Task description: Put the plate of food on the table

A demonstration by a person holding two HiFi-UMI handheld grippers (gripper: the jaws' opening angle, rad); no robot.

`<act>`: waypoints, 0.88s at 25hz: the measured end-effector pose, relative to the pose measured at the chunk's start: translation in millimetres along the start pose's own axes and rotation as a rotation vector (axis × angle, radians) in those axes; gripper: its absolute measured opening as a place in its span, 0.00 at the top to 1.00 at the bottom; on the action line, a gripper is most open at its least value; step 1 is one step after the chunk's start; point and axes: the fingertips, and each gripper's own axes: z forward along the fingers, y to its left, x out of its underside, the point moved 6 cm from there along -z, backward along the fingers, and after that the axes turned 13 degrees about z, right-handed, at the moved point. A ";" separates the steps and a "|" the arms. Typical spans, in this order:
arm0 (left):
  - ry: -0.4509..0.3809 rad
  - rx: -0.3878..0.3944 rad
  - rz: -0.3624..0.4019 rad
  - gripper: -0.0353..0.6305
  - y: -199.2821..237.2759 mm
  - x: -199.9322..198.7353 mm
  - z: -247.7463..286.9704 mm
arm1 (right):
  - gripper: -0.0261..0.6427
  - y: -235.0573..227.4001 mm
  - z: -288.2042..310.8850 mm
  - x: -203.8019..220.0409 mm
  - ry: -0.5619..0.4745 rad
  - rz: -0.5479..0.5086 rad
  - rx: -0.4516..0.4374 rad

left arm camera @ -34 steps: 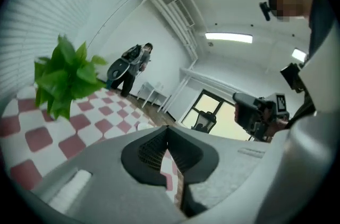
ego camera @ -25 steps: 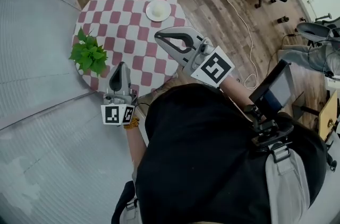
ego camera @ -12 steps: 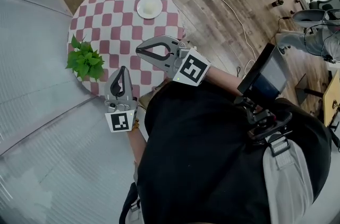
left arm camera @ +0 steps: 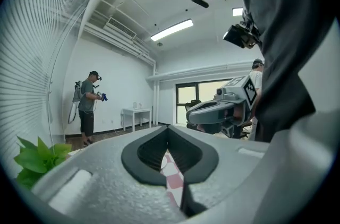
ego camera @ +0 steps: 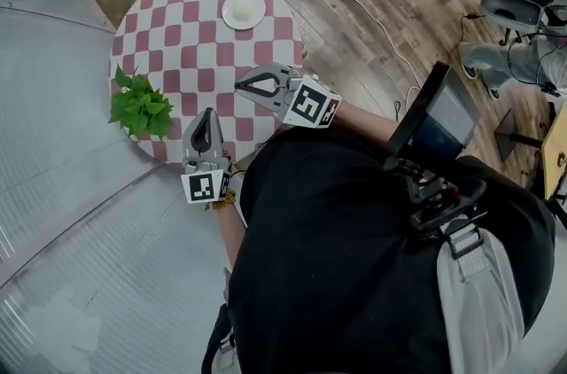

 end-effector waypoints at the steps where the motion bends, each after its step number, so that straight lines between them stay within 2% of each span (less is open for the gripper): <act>1: 0.008 0.001 -0.004 0.94 -0.2 5.9 1.7 | 0.95 -2.2 0.5 5.3 0.007 0.011 0.006; 4: 0.033 0.008 -0.014 0.94 -2.9 27.4 8.2 | 0.95 -9.7 1.9 16.5 0.014 0.056 0.026; 7: 0.110 0.015 -0.016 0.94 -6.7 52.9 15.8 | 0.95 -13.6 3.6 24.1 0.027 0.079 0.032; 10: 0.177 0.014 -0.052 0.94 -9.7 73.2 21.7 | 0.95 -13.0 4.7 30.6 0.045 0.080 0.027; 14: 0.201 0.023 -0.089 0.94 -12.7 82.0 25.0 | 0.95 -11.5 5.7 34.5 0.055 0.089 0.026; 22: 0.223 0.054 -0.076 0.94 -16.0 78.5 25.5 | 0.95 -6.5 7.6 37.9 0.066 0.103 0.019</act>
